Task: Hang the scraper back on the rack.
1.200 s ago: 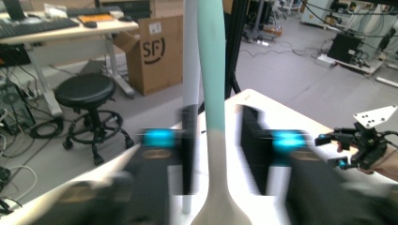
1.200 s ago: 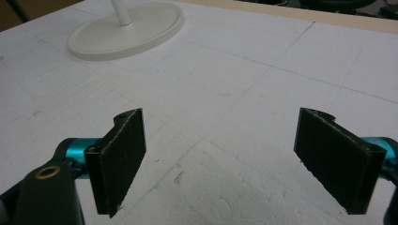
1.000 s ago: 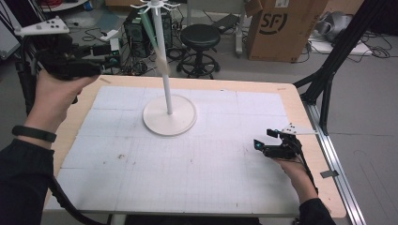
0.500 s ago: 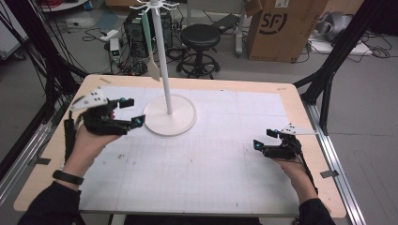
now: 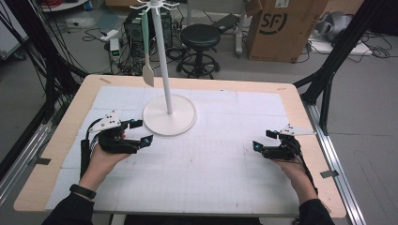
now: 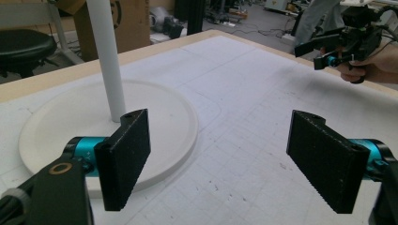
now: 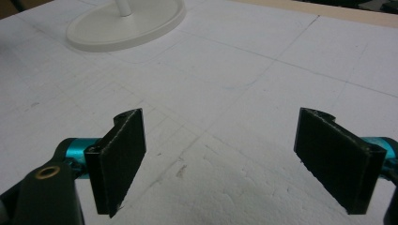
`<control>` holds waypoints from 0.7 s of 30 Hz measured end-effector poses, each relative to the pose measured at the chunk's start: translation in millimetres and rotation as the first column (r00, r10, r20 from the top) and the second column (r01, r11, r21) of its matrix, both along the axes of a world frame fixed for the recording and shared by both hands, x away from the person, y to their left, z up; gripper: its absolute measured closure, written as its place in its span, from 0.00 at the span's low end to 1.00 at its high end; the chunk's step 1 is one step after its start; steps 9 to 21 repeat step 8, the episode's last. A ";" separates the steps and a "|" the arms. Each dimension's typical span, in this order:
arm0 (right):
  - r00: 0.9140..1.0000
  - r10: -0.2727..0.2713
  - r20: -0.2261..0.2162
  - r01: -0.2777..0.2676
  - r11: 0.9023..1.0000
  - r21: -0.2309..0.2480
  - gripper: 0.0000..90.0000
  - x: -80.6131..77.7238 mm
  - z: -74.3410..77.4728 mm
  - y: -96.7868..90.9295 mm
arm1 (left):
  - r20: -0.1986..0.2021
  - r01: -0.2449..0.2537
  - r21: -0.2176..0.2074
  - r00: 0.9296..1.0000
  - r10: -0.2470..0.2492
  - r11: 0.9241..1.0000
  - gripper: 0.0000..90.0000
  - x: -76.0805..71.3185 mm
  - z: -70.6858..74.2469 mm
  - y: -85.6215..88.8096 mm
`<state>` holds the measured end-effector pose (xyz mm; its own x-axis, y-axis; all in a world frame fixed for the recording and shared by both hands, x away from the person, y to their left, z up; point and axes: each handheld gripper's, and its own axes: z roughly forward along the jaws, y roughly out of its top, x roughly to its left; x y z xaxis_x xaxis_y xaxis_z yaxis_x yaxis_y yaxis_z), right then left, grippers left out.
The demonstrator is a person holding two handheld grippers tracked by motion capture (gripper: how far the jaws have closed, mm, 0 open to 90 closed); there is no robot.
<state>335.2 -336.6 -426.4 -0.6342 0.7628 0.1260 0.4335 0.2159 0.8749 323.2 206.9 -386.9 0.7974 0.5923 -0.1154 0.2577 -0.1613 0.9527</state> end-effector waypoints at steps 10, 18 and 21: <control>1.000 0.009 0.001 -0.009 1.000 -0.011 0.18 2.5 -2.4 0.7 | -0.017 -0.004 0.044 1.000 0.005 0.999 0.25 0.7 -9.5 -2.0; 1.000 0.009 0.001 -0.009 1.000 -0.011 0.18 2.5 -2.4 0.7 | -0.017 -0.004 0.044 1.000 0.005 0.999 0.25 0.7 -9.5 -2.0; 1.000 0.009 0.001 -0.009 1.000 -0.011 0.18 2.5 -2.4 0.7 | -0.017 -0.004 0.044 1.000 0.005 0.999 0.25 0.7 -9.5 -2.0</control>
